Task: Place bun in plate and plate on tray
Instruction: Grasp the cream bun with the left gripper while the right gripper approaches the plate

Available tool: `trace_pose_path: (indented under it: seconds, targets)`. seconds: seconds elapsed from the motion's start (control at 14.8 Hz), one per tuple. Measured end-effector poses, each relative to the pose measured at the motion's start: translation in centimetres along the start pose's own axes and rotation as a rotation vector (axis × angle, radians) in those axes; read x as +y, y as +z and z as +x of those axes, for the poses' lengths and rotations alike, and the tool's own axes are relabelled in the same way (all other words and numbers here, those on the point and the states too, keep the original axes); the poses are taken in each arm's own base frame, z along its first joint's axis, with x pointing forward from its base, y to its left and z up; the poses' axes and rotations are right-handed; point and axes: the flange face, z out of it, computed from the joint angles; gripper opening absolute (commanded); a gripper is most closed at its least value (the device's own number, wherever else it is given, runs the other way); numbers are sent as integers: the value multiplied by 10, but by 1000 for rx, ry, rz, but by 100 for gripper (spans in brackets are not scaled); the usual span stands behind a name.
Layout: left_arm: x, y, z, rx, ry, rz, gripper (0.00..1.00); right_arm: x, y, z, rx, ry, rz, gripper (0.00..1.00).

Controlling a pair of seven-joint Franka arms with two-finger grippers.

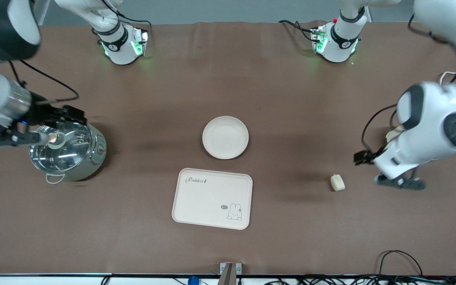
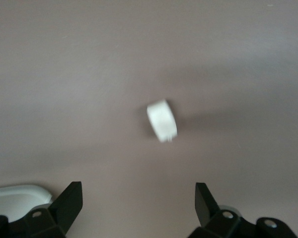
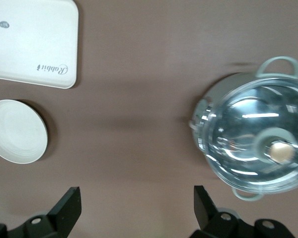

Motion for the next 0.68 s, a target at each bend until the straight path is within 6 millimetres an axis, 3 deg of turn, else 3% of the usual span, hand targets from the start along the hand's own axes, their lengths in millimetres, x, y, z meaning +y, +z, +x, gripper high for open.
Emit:
trace_pose_path:
  seconds: [0.14, 0.27, 0.54, 0.68]
  targets:
    - [2, 62, 15, 12, 0, 1, 100, -17, 36, 12, -10, -3, 33, 100]
    - [1, 102, 21, 21, -3, 1, 100, -36, 72, 17, -1, 9, 72, 100]
    - [6, 129, 23, 43, -57, -62, 99, -89, 142, 8, 38, 33, 85, 100]
    - [9, 137, 21, 61, -69, -75, 87, -114, 168, -5, 19, 26, 72, 100]
